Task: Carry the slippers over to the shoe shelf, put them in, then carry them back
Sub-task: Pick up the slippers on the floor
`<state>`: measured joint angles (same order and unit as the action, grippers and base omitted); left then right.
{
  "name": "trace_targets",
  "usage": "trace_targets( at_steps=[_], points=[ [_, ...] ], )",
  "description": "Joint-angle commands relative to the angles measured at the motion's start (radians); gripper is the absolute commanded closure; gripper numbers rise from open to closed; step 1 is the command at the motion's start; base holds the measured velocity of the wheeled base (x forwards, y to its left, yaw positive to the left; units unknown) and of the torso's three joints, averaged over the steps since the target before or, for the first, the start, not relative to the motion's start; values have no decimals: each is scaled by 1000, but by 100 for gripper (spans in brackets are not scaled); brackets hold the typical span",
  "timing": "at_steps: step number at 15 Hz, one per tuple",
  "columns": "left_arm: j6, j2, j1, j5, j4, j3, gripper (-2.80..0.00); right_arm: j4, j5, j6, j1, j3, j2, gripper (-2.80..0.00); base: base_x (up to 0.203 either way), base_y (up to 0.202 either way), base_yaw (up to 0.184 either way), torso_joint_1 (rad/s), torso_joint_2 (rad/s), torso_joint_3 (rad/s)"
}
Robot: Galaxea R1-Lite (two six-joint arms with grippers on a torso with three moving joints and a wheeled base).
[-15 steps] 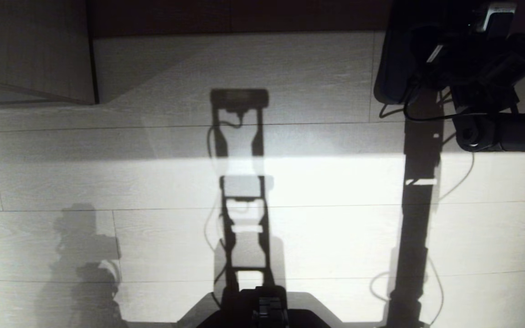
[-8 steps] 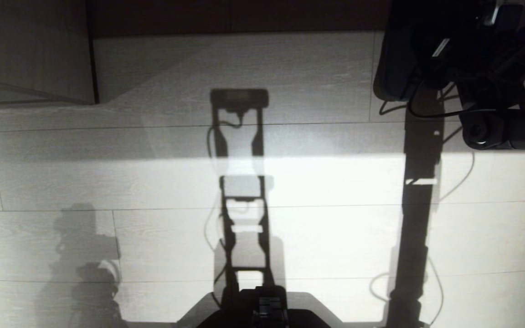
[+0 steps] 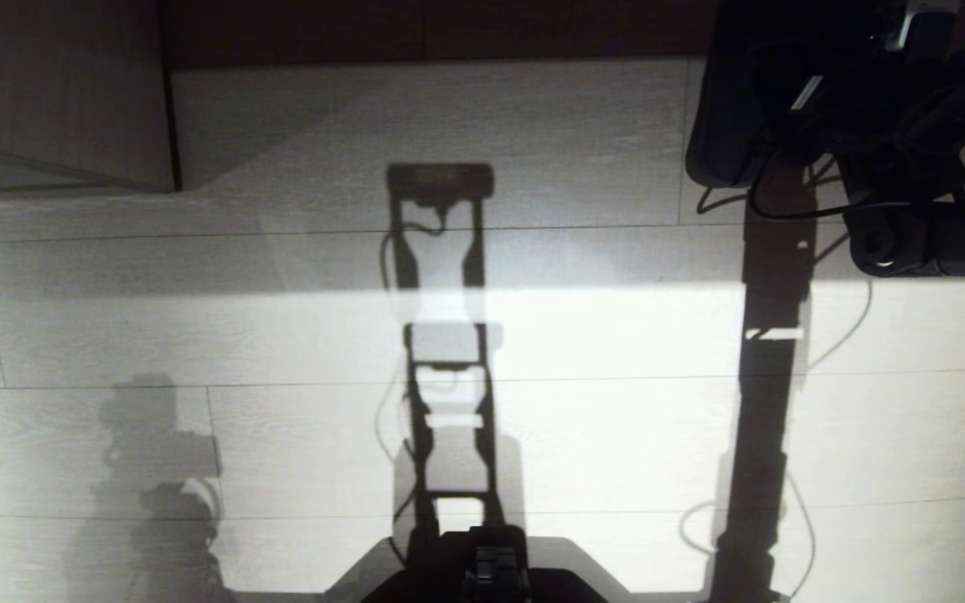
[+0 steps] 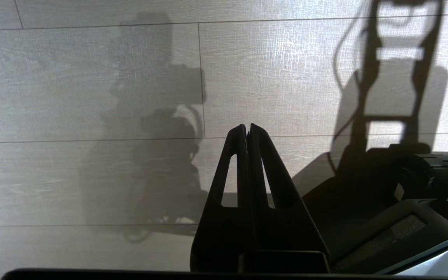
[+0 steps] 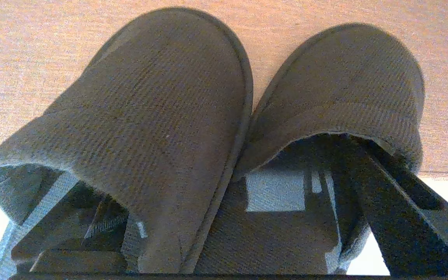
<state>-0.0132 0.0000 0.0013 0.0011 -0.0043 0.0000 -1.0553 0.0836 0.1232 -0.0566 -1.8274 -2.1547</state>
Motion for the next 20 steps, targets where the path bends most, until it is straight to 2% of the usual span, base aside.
trace_targets(
  at_steps=[1,20],
  points=[
    [-1,2,0,0,0,0,0,-6,-1,1,0,2,-2,0,0,0,0,0,0,0],
    [-1,0,0,0,-2,0,0,-5,-1,1,0,17,-5,0,0,0,0,0,0,0]
  ],
)
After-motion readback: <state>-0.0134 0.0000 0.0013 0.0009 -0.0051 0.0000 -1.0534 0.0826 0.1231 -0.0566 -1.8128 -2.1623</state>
